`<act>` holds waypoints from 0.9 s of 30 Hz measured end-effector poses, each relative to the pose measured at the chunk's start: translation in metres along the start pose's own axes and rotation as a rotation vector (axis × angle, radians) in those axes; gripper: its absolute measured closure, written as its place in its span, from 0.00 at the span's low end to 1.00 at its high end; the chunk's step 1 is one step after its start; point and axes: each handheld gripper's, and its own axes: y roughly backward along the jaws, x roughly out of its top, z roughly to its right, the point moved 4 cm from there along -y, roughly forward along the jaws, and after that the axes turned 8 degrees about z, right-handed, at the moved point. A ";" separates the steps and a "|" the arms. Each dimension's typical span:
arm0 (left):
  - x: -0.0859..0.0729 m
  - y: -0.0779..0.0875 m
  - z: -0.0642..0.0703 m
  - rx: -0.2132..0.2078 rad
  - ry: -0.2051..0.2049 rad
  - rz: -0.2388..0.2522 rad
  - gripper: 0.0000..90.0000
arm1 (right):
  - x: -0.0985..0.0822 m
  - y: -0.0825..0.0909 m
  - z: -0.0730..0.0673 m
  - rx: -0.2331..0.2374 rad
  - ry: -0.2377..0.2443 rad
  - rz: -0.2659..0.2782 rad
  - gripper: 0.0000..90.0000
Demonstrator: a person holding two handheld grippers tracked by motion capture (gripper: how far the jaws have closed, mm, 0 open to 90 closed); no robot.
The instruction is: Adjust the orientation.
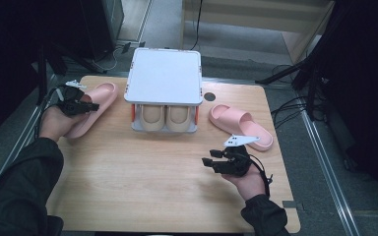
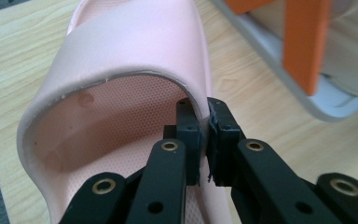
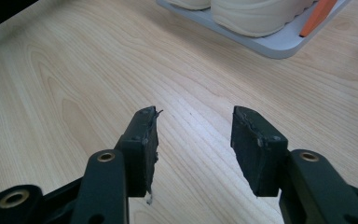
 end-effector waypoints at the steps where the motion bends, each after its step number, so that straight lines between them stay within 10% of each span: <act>1: 0.000 0.005 0.004 -0.007 -0.007 0.007 0.94 | 0.000 0.000 0.000 -0.002 -0.003 0.002 0.57; 27: -0.040 0.066 0.119 -0.131 -0.042 0.003 0.94 | 0.018 -0.028 -0.004 0.043 0.054 -0.010 0.57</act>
